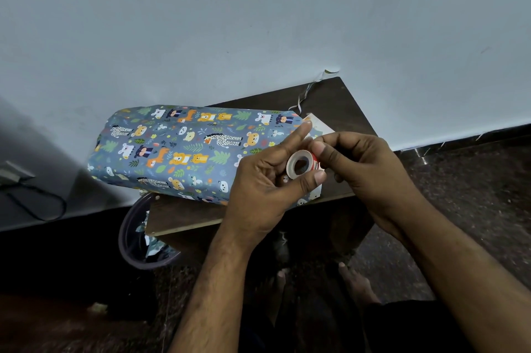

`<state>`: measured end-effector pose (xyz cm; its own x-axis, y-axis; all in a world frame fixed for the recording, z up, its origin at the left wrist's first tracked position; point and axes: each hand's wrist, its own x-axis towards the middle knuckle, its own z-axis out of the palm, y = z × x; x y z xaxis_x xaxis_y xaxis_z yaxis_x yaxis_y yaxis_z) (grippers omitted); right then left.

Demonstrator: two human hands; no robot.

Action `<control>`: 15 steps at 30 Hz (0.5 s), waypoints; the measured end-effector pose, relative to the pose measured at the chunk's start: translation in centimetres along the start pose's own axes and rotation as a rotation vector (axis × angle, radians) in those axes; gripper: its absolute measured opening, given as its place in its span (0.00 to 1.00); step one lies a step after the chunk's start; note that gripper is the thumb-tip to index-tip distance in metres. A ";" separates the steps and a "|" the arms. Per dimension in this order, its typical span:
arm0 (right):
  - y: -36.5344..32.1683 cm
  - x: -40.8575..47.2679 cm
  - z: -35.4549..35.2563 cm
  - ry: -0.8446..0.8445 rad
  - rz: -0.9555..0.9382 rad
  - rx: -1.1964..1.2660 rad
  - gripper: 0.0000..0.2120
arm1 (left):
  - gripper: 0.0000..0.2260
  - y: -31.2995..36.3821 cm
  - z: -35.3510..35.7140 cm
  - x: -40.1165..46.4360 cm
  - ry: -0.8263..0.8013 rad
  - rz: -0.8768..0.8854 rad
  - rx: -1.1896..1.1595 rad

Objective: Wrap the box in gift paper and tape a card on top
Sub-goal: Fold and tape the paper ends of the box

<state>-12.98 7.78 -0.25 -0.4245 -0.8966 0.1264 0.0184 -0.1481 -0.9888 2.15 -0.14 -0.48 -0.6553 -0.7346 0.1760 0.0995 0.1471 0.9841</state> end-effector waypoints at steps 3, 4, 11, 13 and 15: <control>0.0 0.0 -0.1 0.006 -0.010 -0.031 0.08 | 0.29 0.2 0.1 0.0 -0.023 0.003 -0.026; 0.0 -0.1 -0.2 0.006 -0.008 -0.042 0.08 | 0.28 0.2 0.2 -0.1 -0.029 0.010 -0.030; -0.4 -0.3 -1.5 -0.186 -0.125 -0.160 0.10 | 0.27 -0.1 0.1 0.0 -0.041 0.023 -0.011; -0.1 -0.2 -1.6 -0.197 -0.177 -0.258 0.11 | 0.28 -0.3 0.0 0.0 -0.052 0.025 -0.002; 0.0 -0.2 -1.7 -0.173 -0.208 -0.293 0.10 | 0.28 -0.3 0.0 -0.1 -0.066 0.034 0.003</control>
<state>-14.43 8.64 -0.37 -0.2325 -0.9208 0.3133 -0.3216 -0.2312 -0.9182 2.18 -0.16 -0.80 -0.6999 -0.6835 0.2073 0.1206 0.1730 0.9775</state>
